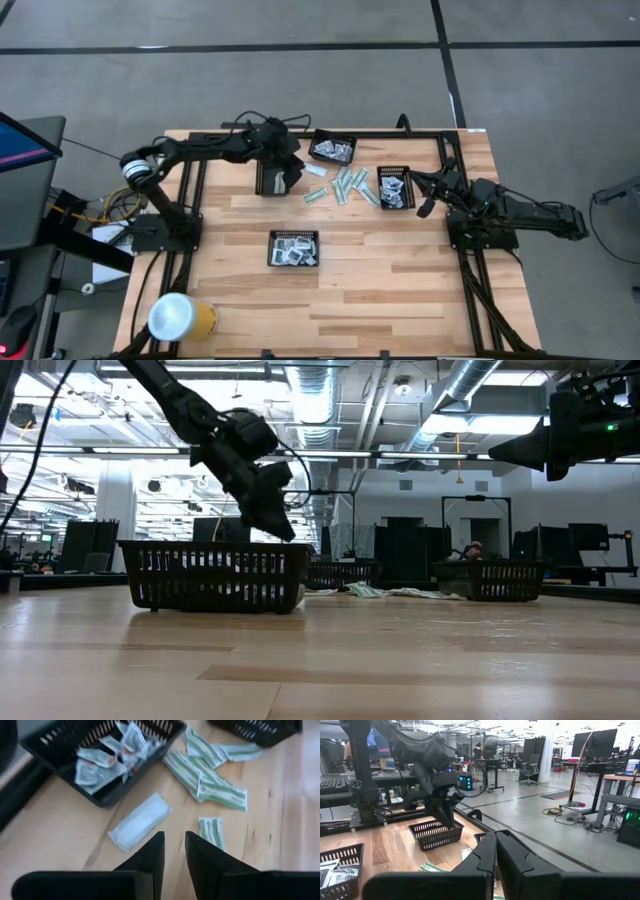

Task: Pick & Place First Aid Supplies
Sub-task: Put the green bandage into the left black bin

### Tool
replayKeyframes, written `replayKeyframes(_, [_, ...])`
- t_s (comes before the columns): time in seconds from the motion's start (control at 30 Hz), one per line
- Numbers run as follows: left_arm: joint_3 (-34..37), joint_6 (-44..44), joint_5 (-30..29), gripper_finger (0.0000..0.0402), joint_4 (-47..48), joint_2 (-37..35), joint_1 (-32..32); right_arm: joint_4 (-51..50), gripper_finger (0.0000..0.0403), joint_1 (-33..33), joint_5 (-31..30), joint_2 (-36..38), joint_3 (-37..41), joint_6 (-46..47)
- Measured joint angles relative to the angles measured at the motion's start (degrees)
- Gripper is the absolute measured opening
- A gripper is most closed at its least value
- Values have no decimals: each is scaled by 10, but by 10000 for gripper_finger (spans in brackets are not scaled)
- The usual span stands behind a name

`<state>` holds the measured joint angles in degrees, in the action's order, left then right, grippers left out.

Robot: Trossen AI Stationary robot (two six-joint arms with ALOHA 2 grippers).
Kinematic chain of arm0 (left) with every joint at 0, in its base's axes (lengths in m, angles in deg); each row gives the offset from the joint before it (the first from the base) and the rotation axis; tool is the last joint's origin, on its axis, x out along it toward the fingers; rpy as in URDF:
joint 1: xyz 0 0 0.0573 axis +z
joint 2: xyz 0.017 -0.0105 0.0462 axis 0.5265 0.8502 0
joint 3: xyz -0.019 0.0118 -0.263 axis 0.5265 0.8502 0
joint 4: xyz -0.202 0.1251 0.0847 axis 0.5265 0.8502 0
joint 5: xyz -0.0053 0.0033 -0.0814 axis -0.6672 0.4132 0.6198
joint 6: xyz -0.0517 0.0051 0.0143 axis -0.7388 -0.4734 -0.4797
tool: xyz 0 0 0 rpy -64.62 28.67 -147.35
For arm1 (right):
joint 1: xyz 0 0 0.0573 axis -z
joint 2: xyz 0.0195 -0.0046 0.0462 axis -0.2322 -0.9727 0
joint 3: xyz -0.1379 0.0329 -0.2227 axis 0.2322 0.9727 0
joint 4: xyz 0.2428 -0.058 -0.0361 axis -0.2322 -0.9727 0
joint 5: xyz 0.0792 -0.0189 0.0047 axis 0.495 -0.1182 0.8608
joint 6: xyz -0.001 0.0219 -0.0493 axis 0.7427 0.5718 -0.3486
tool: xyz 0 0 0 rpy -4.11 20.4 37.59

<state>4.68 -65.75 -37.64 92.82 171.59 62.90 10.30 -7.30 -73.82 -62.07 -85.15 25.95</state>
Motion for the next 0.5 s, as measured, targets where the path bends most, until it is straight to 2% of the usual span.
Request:
replayKeyframes(0.2, [0,5,13,76,-35,24,-15,0,8,0,0,0,0,0])
replayKeyframes(0.4, [0,16,-29,80,-103,26,-48,0,8,0,0,0,0,0])
replayKeyframes(0.5, [0,16,-38,93,-108,26,-62,0,8,0,0,0,0,0])
